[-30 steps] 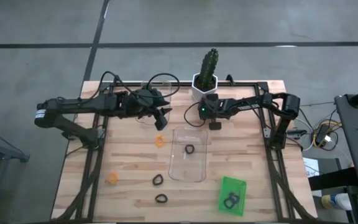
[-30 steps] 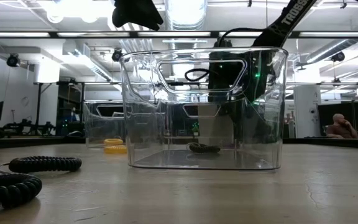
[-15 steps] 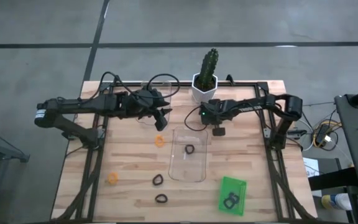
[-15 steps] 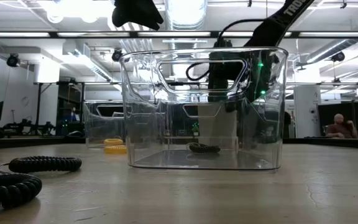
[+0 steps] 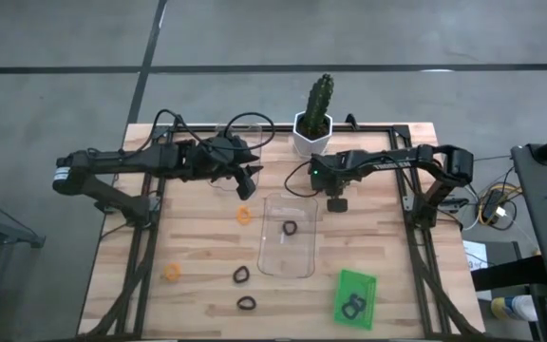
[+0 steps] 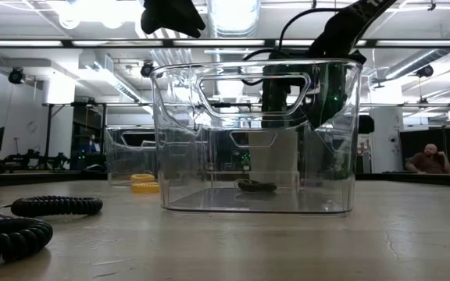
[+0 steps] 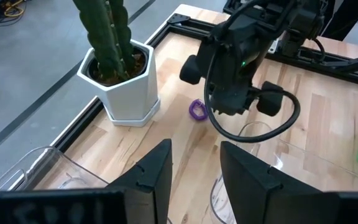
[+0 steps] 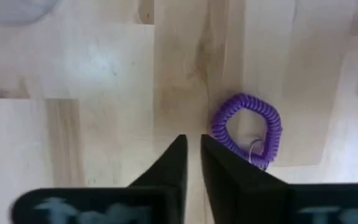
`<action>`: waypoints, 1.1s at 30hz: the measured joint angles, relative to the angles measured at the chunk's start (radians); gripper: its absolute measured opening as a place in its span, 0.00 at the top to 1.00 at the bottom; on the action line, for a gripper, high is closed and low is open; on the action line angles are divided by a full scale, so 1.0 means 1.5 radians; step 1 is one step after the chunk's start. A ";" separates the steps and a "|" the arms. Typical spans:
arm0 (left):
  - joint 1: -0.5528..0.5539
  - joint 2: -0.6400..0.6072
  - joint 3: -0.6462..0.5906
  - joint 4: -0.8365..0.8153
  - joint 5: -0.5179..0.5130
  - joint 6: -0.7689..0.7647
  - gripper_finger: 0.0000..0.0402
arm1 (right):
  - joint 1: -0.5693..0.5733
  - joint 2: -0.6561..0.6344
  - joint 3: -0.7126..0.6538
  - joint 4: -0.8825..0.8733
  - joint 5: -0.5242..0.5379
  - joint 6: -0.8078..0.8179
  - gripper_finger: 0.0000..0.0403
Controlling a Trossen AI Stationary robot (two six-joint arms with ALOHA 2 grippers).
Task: Sort spring keychains
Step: Put the purple spring keychain into the green bin
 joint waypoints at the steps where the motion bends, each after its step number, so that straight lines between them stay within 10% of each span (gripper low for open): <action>1: 0.000 0.000 0.000 0.000 0.000 0.000 0.68 | 0.000 0.000 0.000 -0.001 0.000 0.000 0.85; 12: 0.000 0.000 0.000 0.000 0.000 0.001 0.68 | -0.009 0.005 -0.007 0.018 0.016 -0.063 0.61; 33: 0.000 0.000 0.000 0.001 0.000 0.001 0.68 | -0.048 0.055 -0.009 0.030 0.002 -0.138 0.80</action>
